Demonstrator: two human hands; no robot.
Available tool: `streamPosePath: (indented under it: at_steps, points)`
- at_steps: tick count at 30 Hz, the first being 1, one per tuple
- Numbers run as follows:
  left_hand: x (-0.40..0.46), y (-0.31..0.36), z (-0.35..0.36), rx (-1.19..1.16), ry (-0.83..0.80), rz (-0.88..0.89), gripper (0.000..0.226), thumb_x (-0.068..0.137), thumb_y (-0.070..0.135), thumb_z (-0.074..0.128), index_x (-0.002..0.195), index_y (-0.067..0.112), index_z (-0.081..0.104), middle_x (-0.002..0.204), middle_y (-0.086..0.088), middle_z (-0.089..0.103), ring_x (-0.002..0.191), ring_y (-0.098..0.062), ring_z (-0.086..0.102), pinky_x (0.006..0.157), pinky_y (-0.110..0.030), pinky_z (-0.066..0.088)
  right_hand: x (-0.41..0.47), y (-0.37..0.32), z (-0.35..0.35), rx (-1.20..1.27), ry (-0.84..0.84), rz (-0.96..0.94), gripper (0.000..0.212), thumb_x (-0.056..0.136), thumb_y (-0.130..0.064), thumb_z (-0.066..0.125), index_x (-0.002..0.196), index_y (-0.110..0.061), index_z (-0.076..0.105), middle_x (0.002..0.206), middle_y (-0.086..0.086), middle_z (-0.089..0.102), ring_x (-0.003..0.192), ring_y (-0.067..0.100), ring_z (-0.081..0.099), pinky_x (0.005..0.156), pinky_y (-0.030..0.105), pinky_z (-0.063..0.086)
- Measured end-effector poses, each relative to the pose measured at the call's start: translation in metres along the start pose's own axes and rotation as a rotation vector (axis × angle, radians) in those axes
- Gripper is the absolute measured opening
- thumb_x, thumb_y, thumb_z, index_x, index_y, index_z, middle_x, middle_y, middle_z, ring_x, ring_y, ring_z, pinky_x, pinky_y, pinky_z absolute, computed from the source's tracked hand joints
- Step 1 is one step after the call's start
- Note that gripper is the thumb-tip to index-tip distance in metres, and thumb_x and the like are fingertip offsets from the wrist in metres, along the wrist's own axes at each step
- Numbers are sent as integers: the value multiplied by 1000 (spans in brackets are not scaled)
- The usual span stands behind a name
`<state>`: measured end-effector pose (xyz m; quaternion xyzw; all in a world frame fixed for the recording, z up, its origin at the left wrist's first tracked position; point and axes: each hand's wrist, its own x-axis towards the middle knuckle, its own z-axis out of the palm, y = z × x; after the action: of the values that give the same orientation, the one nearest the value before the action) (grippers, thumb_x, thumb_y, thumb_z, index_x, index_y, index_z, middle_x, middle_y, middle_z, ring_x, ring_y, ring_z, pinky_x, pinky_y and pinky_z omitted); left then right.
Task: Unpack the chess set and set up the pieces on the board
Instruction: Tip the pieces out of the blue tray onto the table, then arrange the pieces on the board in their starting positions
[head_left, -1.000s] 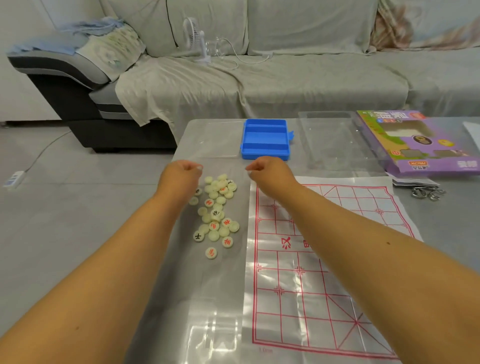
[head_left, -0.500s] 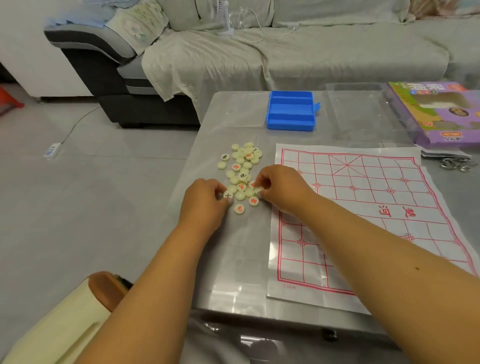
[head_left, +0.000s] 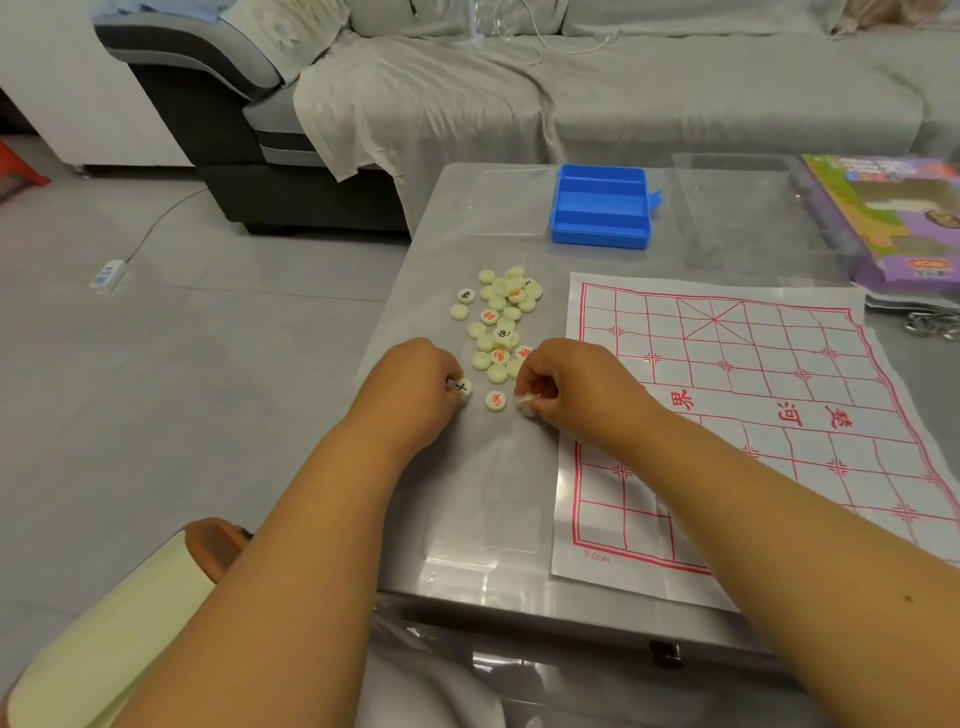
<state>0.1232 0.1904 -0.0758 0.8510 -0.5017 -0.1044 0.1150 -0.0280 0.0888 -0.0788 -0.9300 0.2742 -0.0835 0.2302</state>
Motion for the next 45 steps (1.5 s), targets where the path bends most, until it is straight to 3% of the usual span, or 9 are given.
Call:
streamPosePath:
  at_steps: [6, 11, 16, 21, 29, 35, 39, 42, 45]
  points:
    - [-1, 2, -2, -63, -11, -16, 27, 86, 27, 67, 111, 16, 69, 107, -5, 65, 97, -23, 60, 80, -30, 48, -6, -1, -8, 9, -153, 10, 28, 78, -23, 75, 105, -21, 70, 99, -6, 63, 83, 7, 56, 72, 15, 46]
    - [6, 18, 1, -167, 118, -56, 15, 87, 24, 64, 100, 20, 70, 100, 0, 66, 94, -20, 60, 72, -27, 44, 14, 2, -18, 133, -12, 185, 20, 84, -18, 68, 103, -22, 70, 95, -6, 65, 80, 6, 56, 73, 16, 44]
    - [17, 33, 12, -99, 77, -100, 28, 80, 39, 71, 103, 23, 68, 104, -1, 66, 100, -23, 58, 84, -35, 51, 36, 2, -5, 58, -36, 248, 21, 81, -19, 71, 102, -22, 69, 99, -1, 66, 86, 14, 59, 79, 25, 47]
    - [19, 34, 10, -112, 50, -111, 28, 82, 33, 70, 105, 18, 68, 104, -3, 67, 98, -24, 60, 83, -33, 50, 45, -2, -3, -4, -49, 288, 17, 78, -23, 74, 94, -19, 70, 96, 1, 67, 87, 17, 61, 76, 25, 46]
    - [23, 13, 5, -232, 7, -183, 30, 92, 28, 56, 81, 3, 68, 75, -12, 67, 72, -28, 61, 62, -32, 46, 48, -8, 2, -49, -126, 319, 26, 81, -27, 70, 97, -8, 69, 99, 10, 67, 93, 24, 63, 86, 36, 52]
    - [27, -1, 2, -222, -22, -299, 33, 86, 23, 54, 58, 12, 40, 55, -2, 41, 55, -20, 41, 47, -27, 27, 46, -10, 3, 11, -155, 316, 27, 80, -23, 71, 101, -6, 67, 100, 11, 67, 94, 25, 62, 86, 37, 52]
    - [29, -7, 8, -241, 95, -288, 9, 84, 24, 54, 79, 16, 56, 78, -1, 58, 78, -22, 55, 60, -28, 40, 42, -7, 2, 119, -49, 265, 16, 76, -18, 75, 91, -16, 69, 90, -1, 65, 81, 13, 58, 76, 26, 49]
    - [32, -4, 17, -300, 134, -221, 23, 85, 35, 60, 104, 23, 61, 104, -1, 61, 99, -22, 57, 78, -33, 49, 38, -7, -2, 91, -25, 212, 17, 80, -11, 69, 94, -22, 69, 93, -4, 65, 81, 10, 56, 77, 23, 48]
    - [36, 2, 23, -265, 162, -193, 30, 81, 42, 67, 104, 23, 62, 104, -2, 60, 100, -23, 56, 84, -40, 51, 33, -7, -9, 84, -96, 170, 21, 83, -9, 66, 99, -20, 73, 95, -5, 67, 81, 7, 57, 78, 19, 47]
